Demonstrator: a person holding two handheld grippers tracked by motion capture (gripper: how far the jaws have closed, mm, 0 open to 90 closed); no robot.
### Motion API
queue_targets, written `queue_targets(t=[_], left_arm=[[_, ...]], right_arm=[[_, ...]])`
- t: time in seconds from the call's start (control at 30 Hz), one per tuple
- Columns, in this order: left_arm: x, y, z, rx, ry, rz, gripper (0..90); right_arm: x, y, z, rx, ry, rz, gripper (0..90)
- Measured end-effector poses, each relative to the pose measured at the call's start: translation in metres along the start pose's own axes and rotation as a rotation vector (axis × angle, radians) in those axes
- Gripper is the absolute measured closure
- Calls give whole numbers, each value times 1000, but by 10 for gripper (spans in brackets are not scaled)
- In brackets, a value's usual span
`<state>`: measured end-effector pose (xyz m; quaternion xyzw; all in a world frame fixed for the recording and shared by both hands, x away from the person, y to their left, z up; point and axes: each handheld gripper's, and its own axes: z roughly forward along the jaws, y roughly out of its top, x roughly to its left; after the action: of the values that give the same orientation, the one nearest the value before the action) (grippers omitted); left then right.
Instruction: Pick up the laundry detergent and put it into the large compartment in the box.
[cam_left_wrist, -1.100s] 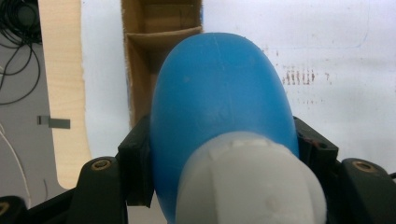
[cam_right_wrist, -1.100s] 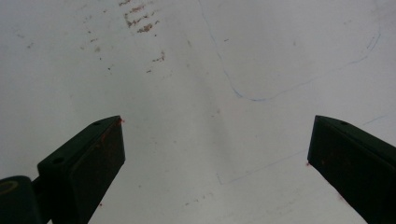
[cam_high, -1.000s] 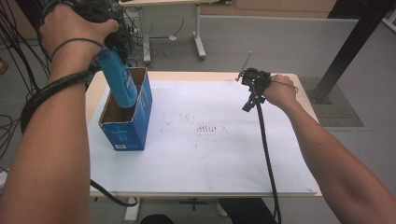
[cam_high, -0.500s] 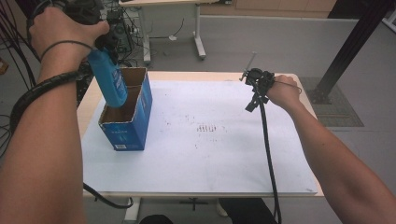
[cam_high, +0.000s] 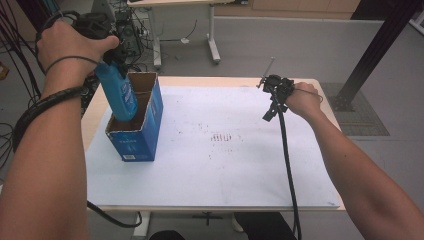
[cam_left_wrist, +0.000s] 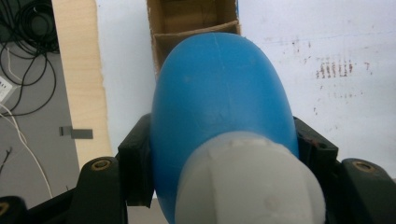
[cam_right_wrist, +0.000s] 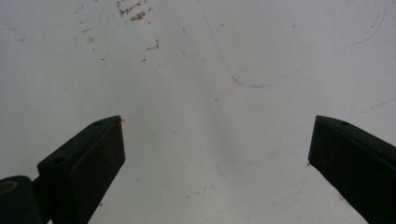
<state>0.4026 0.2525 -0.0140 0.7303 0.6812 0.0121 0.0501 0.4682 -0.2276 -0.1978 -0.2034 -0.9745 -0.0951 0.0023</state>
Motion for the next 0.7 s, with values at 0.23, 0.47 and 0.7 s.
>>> queue_targets(t=[0.23,0.47,0.7], left_arm=[[5,1,15,4,-4,1,374],[6,5,35,16,-19,0,374],[6,9,51,22,-23,1,374]], right_arm=[[-1,-1,4,6,3,6,37],[-2,-3,9,7,10,14,37],[-4,-4,14,18,11,17,37]])
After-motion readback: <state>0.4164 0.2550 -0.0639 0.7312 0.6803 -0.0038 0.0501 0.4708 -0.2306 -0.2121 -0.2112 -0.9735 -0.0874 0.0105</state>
